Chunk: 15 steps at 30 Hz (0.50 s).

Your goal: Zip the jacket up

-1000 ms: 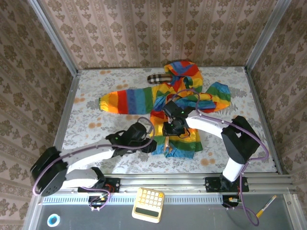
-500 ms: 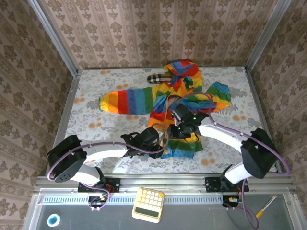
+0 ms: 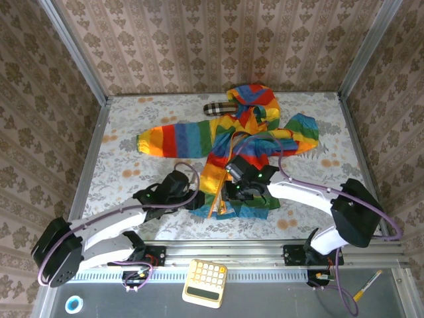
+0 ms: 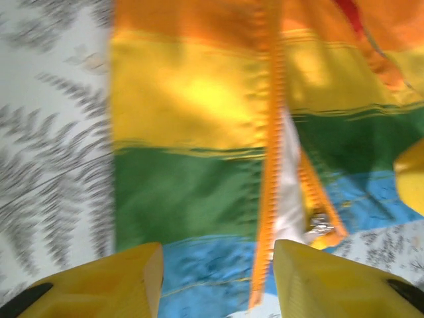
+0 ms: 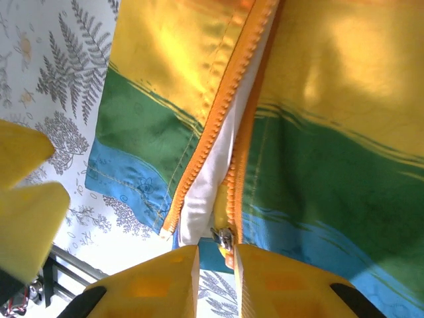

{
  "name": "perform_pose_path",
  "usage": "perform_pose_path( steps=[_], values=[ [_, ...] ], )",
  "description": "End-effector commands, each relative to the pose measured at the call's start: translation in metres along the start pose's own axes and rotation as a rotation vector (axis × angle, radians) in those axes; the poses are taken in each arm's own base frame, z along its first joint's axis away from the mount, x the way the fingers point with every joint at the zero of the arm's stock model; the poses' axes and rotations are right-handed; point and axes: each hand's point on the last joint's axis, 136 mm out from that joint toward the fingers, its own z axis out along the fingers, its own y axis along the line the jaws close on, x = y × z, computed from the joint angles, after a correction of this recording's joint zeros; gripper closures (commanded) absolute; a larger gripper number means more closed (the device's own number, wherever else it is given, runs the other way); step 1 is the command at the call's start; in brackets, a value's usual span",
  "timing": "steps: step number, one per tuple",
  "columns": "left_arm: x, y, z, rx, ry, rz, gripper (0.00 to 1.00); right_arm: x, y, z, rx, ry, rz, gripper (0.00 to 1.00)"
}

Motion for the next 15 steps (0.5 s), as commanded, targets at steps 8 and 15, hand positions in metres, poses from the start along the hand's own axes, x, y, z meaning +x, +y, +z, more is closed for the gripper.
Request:
perform_pose_path(
  steps=[8,15],
  values=[
    [0.032,0.016,0.020,0.028,0.120,-0.083,0.45,-0.002,0.037,0.029,-0.055,0.038,0.022,0.82],
    [0.040,0.000,0.039,0.067,0.161,-0.083,0.48,0.002,0.031,0.037,-0.044,0.043,0.035,0.80]
  ],
)
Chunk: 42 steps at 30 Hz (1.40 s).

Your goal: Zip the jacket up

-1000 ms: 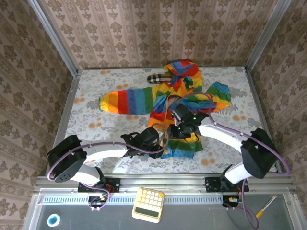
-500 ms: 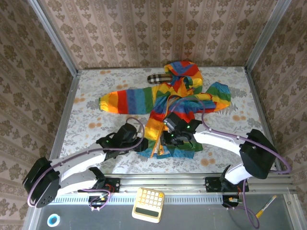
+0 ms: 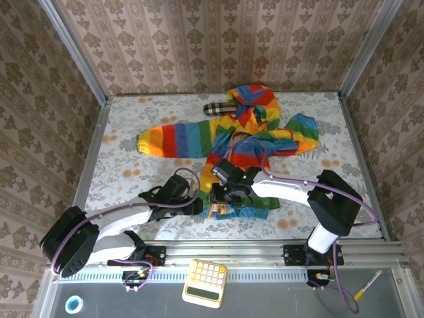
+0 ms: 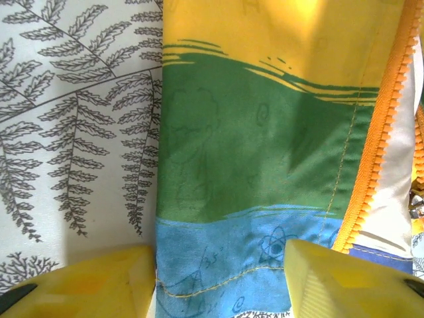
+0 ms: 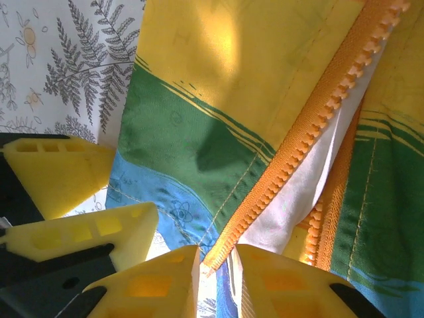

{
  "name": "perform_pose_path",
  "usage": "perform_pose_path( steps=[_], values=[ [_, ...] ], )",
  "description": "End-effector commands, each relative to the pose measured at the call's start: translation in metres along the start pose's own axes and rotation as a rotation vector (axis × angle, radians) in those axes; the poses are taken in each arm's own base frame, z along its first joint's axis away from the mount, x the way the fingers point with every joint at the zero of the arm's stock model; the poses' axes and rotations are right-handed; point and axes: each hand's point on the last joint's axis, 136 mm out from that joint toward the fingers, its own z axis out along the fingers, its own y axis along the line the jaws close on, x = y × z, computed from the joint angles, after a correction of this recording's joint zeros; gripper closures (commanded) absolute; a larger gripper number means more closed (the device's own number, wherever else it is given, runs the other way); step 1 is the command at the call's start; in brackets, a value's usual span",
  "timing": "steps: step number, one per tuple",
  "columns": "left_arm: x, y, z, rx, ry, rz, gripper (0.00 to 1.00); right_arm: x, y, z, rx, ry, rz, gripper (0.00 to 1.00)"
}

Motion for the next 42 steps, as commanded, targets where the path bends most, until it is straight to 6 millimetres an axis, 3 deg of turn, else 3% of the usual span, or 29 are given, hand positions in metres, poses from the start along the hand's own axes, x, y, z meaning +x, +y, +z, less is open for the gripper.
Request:
perform_pose_path(
  steps=[1,7,12,23,31,42],
  values=[
    [0.004,-0.025,0.012,0.097,0.032,0.000,0.51,0.000,0.003,0.001,-0.011,0.000,0.015,0.79],
    [-0.006,-0.042,0.004,0.156,0.005,-0.023,0.83,-0.008,-0.003,-0.013,-0.021,-0.040,0.033,0.74],
    [-0.020,-0.057,-0.013,0.221,-0.049,-0.043,0.97,-0.014,-0.010,-0.029,-0.042,-0.074,0.055,0.74],
    [-0.042,-0.076,-0.038,0.351,-0.148,-0.135,1.00,-0.009,-0.004,-0.036,-0.135,-0.065,0.103,0.72],
    [-0.029,-0.054,-0.029,0.328,-0.151,-0.223,1.00,-0.002,-0.006,-0.020,-0.177,-0.036,0.161,0.71],
    [-0.027,-0.050,-0.035,0.362,-0.185,-0.265,1.00,0.006,0.014,0.002,-0.254,0.011,0.206,0.66]
  ],
)
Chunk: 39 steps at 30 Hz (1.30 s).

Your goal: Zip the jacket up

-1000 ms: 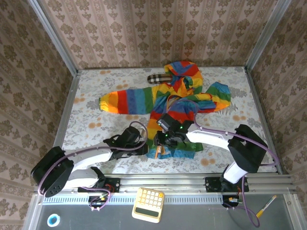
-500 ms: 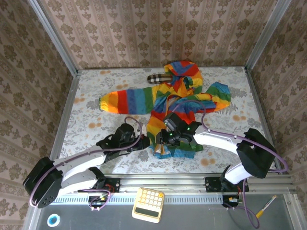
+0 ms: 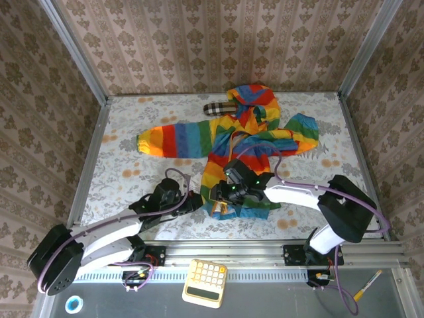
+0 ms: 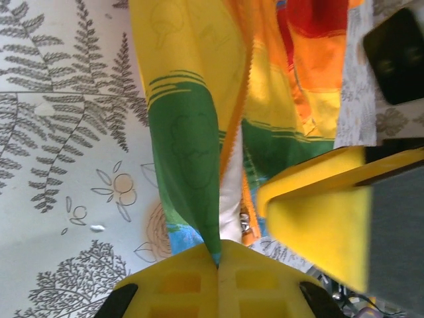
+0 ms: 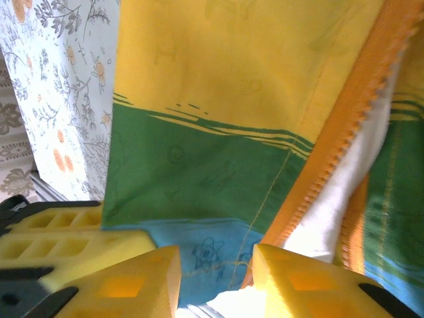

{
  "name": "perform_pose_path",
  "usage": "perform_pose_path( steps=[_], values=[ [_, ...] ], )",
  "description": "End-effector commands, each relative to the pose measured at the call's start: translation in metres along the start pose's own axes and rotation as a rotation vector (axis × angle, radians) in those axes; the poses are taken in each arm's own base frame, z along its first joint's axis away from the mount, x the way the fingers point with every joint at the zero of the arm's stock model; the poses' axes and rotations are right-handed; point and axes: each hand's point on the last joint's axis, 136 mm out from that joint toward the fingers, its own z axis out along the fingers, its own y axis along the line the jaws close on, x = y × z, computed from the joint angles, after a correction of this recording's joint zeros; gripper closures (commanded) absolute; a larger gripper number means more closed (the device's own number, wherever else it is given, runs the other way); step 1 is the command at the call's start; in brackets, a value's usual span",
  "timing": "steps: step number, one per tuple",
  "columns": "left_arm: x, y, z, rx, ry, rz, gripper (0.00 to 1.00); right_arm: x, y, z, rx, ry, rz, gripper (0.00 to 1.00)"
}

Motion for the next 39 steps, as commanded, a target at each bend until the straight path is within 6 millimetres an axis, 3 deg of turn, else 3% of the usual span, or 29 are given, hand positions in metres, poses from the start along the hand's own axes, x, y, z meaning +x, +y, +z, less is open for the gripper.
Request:
perform_pose_path(
  steps=[1,8,17,22,26,31,39],
  values=[
    [-0.004,0.000,-0.002,0.016,-0.027,-0.025,1.00,0.008,0.007,0.014,-0.042,0.036,0.035,0.65],
    [-0.002,0.005,-0.003,0.017,-0.034,-0.040,1.00,0.008,0.026,0.025,-0.096,0.065,0.042,0.61],
    [0.001,0.013,-0.005,0.002,-0.035,-0.048,1.00,0.003,0.036,0.016,-0.101,0.042,0.017,0.75],
    [0.002,0.019,-0.006,-0.020,-0.028,-0.044,1.00,0.003,0.029,0.017,-0.070,0.035,0.009,0.76],
    [0.010,0.037,-0.010,-0.137,0.011,-0.006,0.81,0.003,0.012,0.014,0.003,0.019,-0.006,0.76],
    [0.010,0.046,-0.028,-0.302,0.060,0.144,0.68,0.005,-0.003,0.008,0.061,0.004,-0.021,0.77],
    [0.015,0.026,-0.027,-0.406,0.164,0.614,0.65,0.011,-0.032,0.010,0.152,0.013,-0.032,0.81]
  ],
)
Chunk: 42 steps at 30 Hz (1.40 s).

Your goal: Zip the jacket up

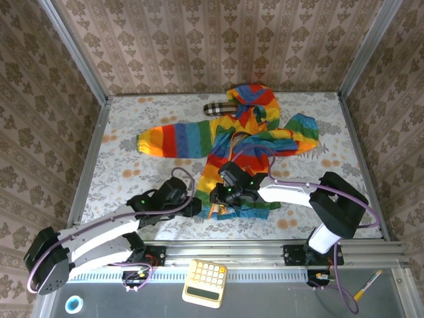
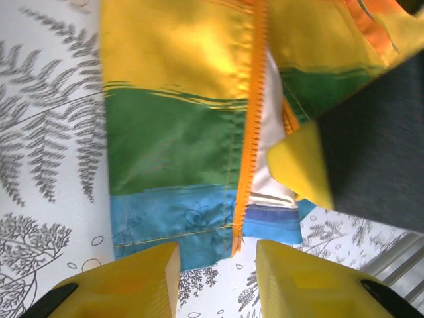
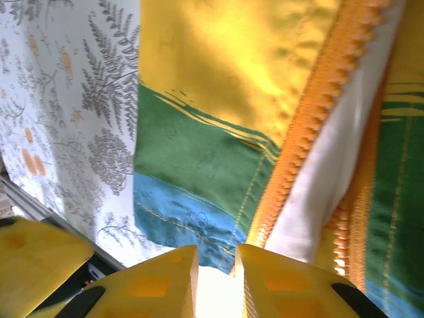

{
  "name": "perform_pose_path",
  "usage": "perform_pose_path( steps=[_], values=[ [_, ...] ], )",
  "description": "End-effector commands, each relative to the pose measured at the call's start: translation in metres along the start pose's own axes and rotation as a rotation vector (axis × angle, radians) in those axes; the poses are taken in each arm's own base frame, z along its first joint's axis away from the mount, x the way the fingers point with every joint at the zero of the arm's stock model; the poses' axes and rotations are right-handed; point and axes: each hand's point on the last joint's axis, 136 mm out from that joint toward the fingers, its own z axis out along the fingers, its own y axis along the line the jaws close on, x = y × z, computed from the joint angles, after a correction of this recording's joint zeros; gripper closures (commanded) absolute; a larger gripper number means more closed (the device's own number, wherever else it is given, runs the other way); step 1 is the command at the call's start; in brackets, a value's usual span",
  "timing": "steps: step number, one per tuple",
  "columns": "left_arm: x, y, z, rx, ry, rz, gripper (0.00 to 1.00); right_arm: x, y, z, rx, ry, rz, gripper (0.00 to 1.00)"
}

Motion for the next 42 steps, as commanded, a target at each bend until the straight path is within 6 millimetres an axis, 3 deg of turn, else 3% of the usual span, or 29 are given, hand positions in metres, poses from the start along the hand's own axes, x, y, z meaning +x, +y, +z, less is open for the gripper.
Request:
perform_pose_path(
  steps=[1,7,13,20,25,32,42],
  values=[
    [0.013,0.014,0.004,-0.130,0.080,0.267,0.64,0.007,-0.024,0.001,0.082,0.000,-0.015,0.82],
    [0.022,0.002,0.023,-0.182,0.148,0.533,0.55,0.013,-0.043,0.011,0.129,0.022,-0.007,0.85],
    [0.032,-0.008,0.046,-0.172,0.177,0.658,0.46,0.011,-0.059,0.008,0.156,0.027,0.002,0.91],
    [0.033,0.014,0.056,-0.286,0.175,0.664,0.44,0.000,-0.080,0.000,0.185,0.019,0.023,0.94],
    [0.037,0.006,0.057,-0.188,0.169,0.645,0.47,0.000,-0.093,-0.002,0.218,0.022,0.028,0.94],
    [0.031,0.002,0.059,-0.181,0.149,0.676,0.47,0.001,-0.100,-0.004,0.231,0.016,0.040,0.94],
    [0.041,-0.016,0.083,-0.111,0.209,0.713,0.43,0.000,-0.103,-0.016,0.242,-0.016,0.042,0.94]
  ],
)
